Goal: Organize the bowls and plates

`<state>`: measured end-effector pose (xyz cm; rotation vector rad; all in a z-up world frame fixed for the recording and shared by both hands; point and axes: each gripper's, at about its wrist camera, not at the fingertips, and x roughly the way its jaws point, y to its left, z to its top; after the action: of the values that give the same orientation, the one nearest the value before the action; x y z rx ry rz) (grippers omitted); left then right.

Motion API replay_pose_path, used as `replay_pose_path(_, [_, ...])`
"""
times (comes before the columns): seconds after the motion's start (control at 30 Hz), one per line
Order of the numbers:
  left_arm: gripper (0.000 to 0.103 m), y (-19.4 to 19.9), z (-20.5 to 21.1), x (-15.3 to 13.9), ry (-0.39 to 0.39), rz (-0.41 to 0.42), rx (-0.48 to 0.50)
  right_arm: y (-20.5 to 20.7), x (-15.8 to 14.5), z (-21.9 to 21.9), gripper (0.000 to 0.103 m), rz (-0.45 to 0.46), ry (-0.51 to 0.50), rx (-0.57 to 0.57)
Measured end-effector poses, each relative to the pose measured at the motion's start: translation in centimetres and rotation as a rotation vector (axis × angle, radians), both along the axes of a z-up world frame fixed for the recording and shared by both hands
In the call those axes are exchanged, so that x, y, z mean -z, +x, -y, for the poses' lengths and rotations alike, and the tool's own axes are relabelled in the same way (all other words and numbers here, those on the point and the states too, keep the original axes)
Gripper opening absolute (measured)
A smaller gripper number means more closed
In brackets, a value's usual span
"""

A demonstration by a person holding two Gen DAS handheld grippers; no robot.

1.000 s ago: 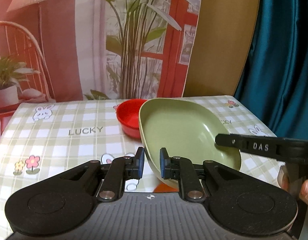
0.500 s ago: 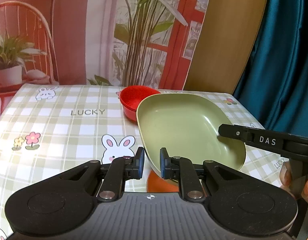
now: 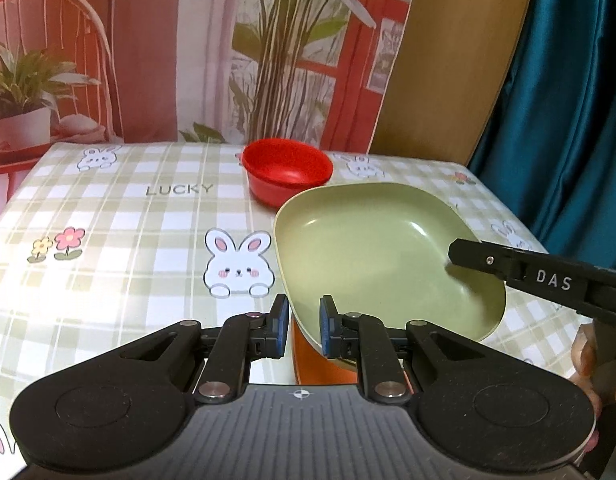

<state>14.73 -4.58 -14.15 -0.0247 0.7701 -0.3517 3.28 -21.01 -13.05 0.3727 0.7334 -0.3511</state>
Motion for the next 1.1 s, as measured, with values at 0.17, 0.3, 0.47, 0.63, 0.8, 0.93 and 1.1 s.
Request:
replay_pose_path(0.17, [0.017, -0.4, 0.1, 0.5, 0.008, -0.020, 0.006, -0.7, 0.7, -0.3, 0.010, -0.019, 0.010, 0.000])
replay_pose_path(0.3, [0.017, -0.5, 0.2, 1.0, 0.020, -0.031, 0.011, -1.4, 1.5, -0.3, 0.010, -0.046, 0.029, 0.010])
replay_pose_path(0.47, [0.017, -0.7, 0.4, 1.4, 0.030, -0.039, 0.016, -2.2, 2.7, -0.6, 0.011, -0.086, 0.045, 0.015])
replay_pose_path(0.63, [0.017, -0.7, 0.6, 1.8, 0.039, -0.051, 0.023, -2.6, 3.3, -0.6, 0.011, -0.098, 0.061, 0.023])
replay_pose_path(0.8, [0.017, -0.7, 0.7, 2.4, 0.044, -0.066, 0.020, -2.7, 3.6, -0.4, 0.011, -0.105, 0.067, 0.028])
replay_pose_path(0.93, [0.017, -0.5, 0.7, 2.8, 0.044, -0.077, 0.007, -2.6, 4.0, -0.4, 0.011, -0.114, 0.071, 0.024])
replay_pose_path(1.1, [0.017, -0.5, 0.6, 3.1, 0.041, -0.085, 0.000, -2.6, 4.3, -0.3, 0.011, -0.121, 0.074, 0.018])
